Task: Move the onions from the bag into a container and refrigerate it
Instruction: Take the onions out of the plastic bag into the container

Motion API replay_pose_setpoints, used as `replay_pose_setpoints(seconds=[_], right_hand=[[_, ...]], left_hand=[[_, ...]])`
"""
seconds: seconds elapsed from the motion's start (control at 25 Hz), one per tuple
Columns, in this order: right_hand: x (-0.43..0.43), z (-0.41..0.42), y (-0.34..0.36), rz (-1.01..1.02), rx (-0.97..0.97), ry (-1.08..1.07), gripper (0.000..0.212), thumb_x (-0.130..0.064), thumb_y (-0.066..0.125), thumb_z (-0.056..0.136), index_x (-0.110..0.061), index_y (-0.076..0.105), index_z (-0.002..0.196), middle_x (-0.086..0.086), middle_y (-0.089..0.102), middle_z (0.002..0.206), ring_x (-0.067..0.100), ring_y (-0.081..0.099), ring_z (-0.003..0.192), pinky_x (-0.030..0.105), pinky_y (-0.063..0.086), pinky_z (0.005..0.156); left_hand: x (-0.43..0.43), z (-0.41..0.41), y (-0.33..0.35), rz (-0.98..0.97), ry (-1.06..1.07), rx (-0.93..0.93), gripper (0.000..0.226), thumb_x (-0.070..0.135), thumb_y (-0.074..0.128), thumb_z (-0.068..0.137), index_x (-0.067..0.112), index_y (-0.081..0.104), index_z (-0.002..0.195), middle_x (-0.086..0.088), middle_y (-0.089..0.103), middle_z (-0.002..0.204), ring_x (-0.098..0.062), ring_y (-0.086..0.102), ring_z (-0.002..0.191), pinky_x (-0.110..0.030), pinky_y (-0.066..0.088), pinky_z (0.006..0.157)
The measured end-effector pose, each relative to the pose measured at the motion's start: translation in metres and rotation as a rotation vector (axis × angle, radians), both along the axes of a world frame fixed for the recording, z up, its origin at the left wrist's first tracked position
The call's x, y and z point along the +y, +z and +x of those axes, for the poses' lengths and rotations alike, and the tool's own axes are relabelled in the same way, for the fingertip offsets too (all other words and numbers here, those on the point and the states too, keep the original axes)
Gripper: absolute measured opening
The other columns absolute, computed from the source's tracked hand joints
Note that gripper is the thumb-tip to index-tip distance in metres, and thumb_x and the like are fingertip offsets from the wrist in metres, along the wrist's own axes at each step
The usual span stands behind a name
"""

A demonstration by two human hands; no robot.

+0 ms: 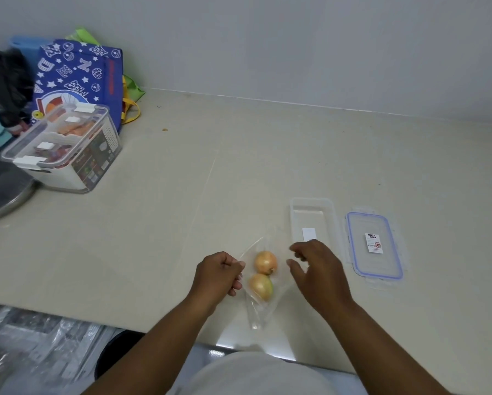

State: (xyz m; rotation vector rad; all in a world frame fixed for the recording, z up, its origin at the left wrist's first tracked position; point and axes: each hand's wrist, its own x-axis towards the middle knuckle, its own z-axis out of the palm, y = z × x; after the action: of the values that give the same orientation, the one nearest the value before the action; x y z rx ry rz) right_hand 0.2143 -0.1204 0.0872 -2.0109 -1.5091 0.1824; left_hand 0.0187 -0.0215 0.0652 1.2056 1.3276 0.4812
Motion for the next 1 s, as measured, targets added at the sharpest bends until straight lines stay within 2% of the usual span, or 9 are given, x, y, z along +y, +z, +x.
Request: replay_pose_setpoints(seconds=[0.04,0.12,0.24,0.32,0.44,0.6,0.8,0.92,1.0], right_hand=[[0.005,-0.007,0.001,0.007,-0.083,0.151,0.022,-0.017,0.07,0.08,-0.02,0.068,0.102,-0.003,0.066,0.089,0.015,0.061,0.081,0.027,0.05,0.07],[0.019,-0.017,-0.003,-0.221,-0.125,0.358,0.032,-0.019,0.065,0.082,-0.023,0.066,0.114,0.0,0.068,0.104,0.022,0.063,0.095,0.032,0.051,0.077],[0.039,-0.029,-0.024,-0.652,-0.211,0.435,0.039,-0.022,0.066,0.08,-0.027,0.062,0.118,0.003,0.064,0.113,0.029,0.063,0.103,0.035,0.051,0.078],[0.044,-0.034,-0.037,-0.708,-0.234,0.482,0.039,-0.021,0.069,0.076,-0.024,0.061,0.114,0.002,0.063,0.111,0.029,0.064,0.099,0.036,0.053,0.072],[0.047,-0.035,-0.052,-0.672,-0.247,0.507,0.051,-0.022,0.068,0.077,-0.022,0.052,0.126,0.0,0.059,0.12,0.028,0.063,0.099,0.041,0.056,0.075],[0.04,-0.033,-0.047,-0.495,-0.247,0.486,0.039,-0.023,0.061,0.08,-0.02,0.054,0.119,0.0,0.061,0.115,0.028,0.063,0.094,0.037,0.054,0.071],[0.022,-0.004,0.01,-0.14,0.124,0.36,0.061,-0.044,0.068,0.064,-0.035,0.053,0.122,-0.017,0.062,0.121,0.003,0.061,0.098,0.022,0.053,0.077],[0.024,0.026,0.015,0.079,0.203,0.083,0.059,-0.039,0.075,0.067,-0.032,0.056,0.123,-0.015,0.062,0.12,0.002,0.062,0.095,0.019,0.052,0.076],[0.038,0.051,0.005,-0.103,0.057,-0.132,0.052,-0.036,0.074,0.071,-0.028,0.058,0.119,-0.006,0.063,0.121,0.016,0.063,0.098,0.031,0.051,0.077]], left_hand=[[-0.003,0.002,0.0,0.015,-0.018,0.001,0.017,0.019,0.071,0.081,0.009,0.065,0.069,-0.003,0.068,0.056,-0.016,0.063,0.048,-0.027,0.05,0.046],[-0.006,0.004,0.001,0.037,-0.039,0.011,0.017,0.022,0.071,0.081,0.009,0.066,0.071,-0.003,0.069,0.056,-0.016,0.064,0.048,-0.026,0.051,0.047],[-0.009,0.004,0.001,0.043,-0.044,0.034,0.017,0.022,0.071,0.082,0.009,0.066,0.072,-0.002,0.069,0.056,-0.015,0.064,0.048,-0.027,0.052,0.048],[-0.012,0.003,0.0,0.04,-0.04,0.045,0.016,0.02,0.07,0.082,0.009,0.066,0.072,-0.002,0.069,0.057,-0.014,0.064,0.048,-0.026,0.052,0.048],[-0.015,0.001,-0.002,0.035,-0.033,0.05,0.016,0.019,0.071,0.083,0.008,0.066,0.073,-0.005,0.069,0.059,-0.014,0.063,0.047,-0.026,0.052,0.047],[-0.015,-0.002,-0.005,0.041,-0.018,0.055,0.018,0.021,0.071,0.083,0.006,0.066,0.073,-0.003,0.069,0.057,-0.014,0.063,0.048,-0.026,0.052,0.047],[-0.009,-0.003,-0.008,0.04,0.02,0.029,0.021,0.021,0.071,0.082,0.004,0.066,0.071,-0.003,0.068,0.056,-0.014,0.063,0.047,-0.027,0.051,0.046],[-0.007,-0.001,-0.01,0.03,0.027,0.018,0.02,0.02,0.071,0.082,0.005,0.065,0.069,-0.003,0.067,0.055,-0.015,0.062,0.047,-0.027,0.05,0.046],[-0.007,0.0,-0.011,0.023,0.02,0.012,0.02,0.02,0.071,0.082,0.006,0.065,0.069,-0.002,0.066,0.055,-0.015,0.061,0.047,-0.027,0.05,0.046]])
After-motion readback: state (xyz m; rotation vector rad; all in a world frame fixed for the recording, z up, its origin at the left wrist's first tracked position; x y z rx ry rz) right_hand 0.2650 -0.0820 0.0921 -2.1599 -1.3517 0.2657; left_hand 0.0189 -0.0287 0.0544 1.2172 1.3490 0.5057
